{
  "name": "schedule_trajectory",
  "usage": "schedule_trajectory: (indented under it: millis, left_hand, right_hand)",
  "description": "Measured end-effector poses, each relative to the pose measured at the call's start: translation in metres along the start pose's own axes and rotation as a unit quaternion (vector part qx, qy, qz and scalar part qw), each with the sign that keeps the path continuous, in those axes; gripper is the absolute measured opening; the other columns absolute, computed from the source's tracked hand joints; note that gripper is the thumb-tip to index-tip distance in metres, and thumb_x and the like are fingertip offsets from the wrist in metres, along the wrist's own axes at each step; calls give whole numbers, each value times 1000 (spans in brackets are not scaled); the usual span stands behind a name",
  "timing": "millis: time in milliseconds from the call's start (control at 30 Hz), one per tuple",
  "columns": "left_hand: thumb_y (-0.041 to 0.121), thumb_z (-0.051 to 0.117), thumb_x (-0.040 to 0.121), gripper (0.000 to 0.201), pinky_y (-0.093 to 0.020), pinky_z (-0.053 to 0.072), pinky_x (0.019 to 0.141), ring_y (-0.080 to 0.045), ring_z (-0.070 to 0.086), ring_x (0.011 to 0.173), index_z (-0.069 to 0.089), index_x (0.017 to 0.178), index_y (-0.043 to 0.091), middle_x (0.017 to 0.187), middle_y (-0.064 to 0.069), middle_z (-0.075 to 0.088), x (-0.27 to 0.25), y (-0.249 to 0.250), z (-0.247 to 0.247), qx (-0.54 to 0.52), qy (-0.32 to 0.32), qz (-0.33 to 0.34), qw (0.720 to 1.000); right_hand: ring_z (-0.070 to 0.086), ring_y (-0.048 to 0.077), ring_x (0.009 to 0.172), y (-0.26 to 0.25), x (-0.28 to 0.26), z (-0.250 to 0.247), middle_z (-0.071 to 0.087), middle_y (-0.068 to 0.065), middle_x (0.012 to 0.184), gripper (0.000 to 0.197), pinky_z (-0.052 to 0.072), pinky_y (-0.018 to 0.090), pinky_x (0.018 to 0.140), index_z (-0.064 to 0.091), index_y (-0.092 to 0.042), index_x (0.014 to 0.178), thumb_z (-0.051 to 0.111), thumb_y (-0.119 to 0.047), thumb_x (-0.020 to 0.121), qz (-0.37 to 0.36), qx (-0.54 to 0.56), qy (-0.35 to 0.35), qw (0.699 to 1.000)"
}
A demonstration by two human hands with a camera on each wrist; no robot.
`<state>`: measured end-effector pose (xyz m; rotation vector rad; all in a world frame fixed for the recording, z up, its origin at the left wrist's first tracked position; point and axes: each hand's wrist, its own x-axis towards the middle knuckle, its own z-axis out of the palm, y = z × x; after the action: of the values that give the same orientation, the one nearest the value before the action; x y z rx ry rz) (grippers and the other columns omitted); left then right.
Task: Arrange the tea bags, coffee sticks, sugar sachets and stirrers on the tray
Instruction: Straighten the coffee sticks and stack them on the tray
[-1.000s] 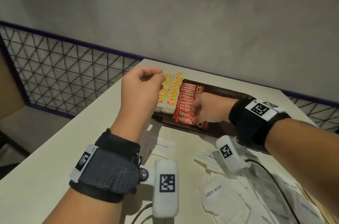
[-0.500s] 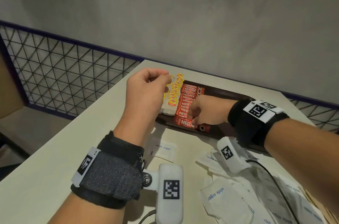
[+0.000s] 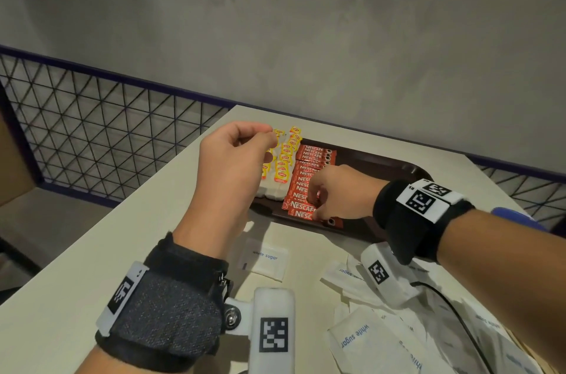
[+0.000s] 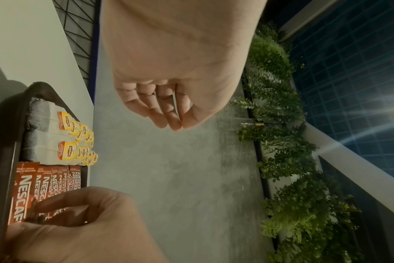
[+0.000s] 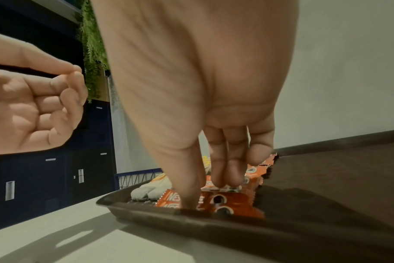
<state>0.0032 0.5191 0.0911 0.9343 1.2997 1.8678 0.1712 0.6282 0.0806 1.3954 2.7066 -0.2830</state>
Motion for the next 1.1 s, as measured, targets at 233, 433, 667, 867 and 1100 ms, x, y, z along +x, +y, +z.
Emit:
schedule_trajectory:
  millis: [233,433,667,867,1100]
  left_hand:
    - [11,72,91,15,-14,46,47,-7,67,69,72,84,23,89,1,75,-2,1,2,-4,1,-13,1000]
    - [12,73,91,12,-14,46,47,-8,67,71,73,86,22,90,2,75,0,-1,2,0,3,-8,1000]
    - [13,73,90,12,-17,48,52,-6,68,70,73,83,24,88,2,76,-2,1,3,7,-5,-1,1000]
    - [22,75,84,11,-32,48,72,-9,69,76,75,75,29,85,5,78,-3,0,5,36,-40,-7,999]
    - [44,74,86,15,-34,55,83,-8,69,90,73,93,31,94,11,74,-46,7,30,281,-262,61,921]
  right_hand:
    - [64,15,100,-3,0,3,67,-1,115,30,58,30,88,67,-19,115,77,-29,89,-7,18,-3,1000]
    - [65,15,98,1,1,5,69,-2,112,28,58,32,88,68,-18,110,78,-34,89,-17,26,0,1000]
    - [66,12,89,2,5,7,71,-4,100,33,60,35,83,71,-18,100,77,-48,86,-19,11,29,999]
    - [59,8,65,-16,-33,-47,69,0,79,39,49,28,61,72,-16,92,69,-55,89,-40,114,109,987]
    - [69,11,81,-2,-139,-69,73,-7,94,29,56,30,73,70,-37,107,78,-50,82,-29,78,-62,995]
